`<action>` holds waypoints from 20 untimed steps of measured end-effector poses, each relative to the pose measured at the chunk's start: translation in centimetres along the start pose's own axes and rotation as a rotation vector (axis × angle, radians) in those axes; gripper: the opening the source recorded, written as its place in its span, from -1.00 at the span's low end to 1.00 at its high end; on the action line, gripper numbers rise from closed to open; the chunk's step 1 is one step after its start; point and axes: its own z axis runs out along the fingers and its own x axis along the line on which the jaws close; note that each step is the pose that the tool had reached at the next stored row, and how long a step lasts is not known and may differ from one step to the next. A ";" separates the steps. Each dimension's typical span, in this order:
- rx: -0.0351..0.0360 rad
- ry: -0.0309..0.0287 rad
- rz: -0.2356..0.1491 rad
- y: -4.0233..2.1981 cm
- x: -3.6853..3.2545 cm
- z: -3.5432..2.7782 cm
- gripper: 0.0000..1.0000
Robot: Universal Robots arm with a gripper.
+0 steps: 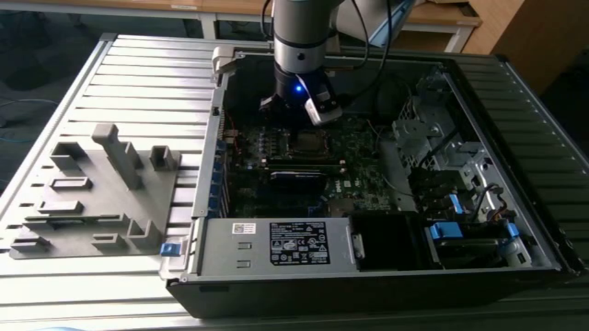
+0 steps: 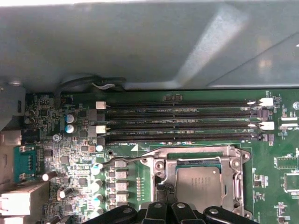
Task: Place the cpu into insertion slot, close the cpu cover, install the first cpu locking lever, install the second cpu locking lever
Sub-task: 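Close the cpu cover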
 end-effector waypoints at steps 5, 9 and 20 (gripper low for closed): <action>-0.0004 0.0000 -0.005 0.01 0.00 0.01 -0.79; -0.0007 -0.0002 -0.006 0.01 0.00 0.13 -0.79; -0.0005 -0.0005 -0.006 0.00 0.02 0.57 -0.79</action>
